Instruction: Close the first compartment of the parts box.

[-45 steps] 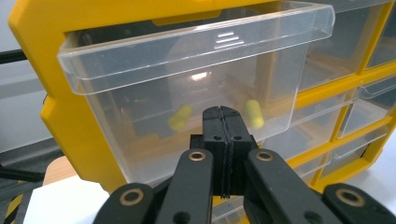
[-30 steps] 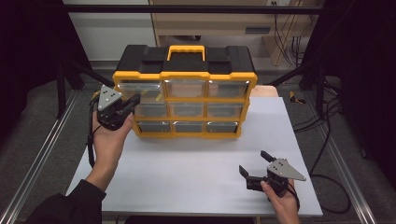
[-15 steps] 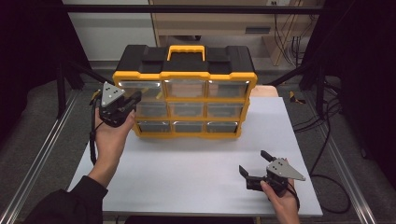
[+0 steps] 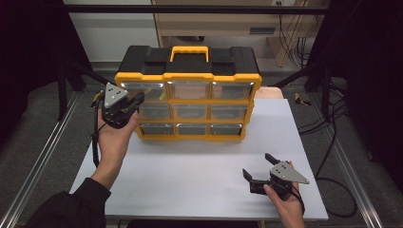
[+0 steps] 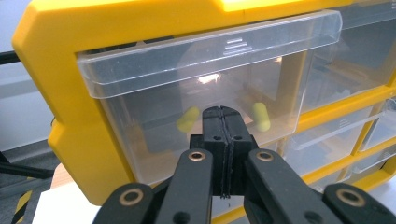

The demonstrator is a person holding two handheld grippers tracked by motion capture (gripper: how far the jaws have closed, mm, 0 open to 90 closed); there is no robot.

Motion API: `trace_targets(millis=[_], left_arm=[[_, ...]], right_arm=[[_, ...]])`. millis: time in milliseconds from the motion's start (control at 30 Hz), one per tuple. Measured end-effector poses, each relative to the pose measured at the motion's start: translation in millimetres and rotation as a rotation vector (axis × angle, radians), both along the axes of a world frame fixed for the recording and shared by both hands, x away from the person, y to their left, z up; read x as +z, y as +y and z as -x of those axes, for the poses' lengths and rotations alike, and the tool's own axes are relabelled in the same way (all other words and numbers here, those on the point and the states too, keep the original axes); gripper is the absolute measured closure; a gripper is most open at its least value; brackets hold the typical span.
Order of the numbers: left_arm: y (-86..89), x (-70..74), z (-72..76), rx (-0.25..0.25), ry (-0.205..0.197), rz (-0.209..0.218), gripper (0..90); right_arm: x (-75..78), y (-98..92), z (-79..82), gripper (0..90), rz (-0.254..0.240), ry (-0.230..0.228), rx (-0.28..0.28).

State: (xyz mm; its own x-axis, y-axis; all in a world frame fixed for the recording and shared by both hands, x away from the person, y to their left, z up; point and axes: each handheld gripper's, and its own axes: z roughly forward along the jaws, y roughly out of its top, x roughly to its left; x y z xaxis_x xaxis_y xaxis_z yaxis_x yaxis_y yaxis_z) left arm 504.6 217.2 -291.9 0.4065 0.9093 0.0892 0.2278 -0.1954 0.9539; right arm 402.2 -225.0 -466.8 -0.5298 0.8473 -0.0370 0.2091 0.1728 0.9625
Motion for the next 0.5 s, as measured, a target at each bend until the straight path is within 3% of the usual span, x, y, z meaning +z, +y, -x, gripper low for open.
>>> trace_targets(millis=[500], left_arm=[[-1.8,2.3,-2.7,0.009,-0.009,-0.002,89.4]], right_arm=[[0.4,-0.5,0.2,2.7,-0.002,0.005,-0.004]])
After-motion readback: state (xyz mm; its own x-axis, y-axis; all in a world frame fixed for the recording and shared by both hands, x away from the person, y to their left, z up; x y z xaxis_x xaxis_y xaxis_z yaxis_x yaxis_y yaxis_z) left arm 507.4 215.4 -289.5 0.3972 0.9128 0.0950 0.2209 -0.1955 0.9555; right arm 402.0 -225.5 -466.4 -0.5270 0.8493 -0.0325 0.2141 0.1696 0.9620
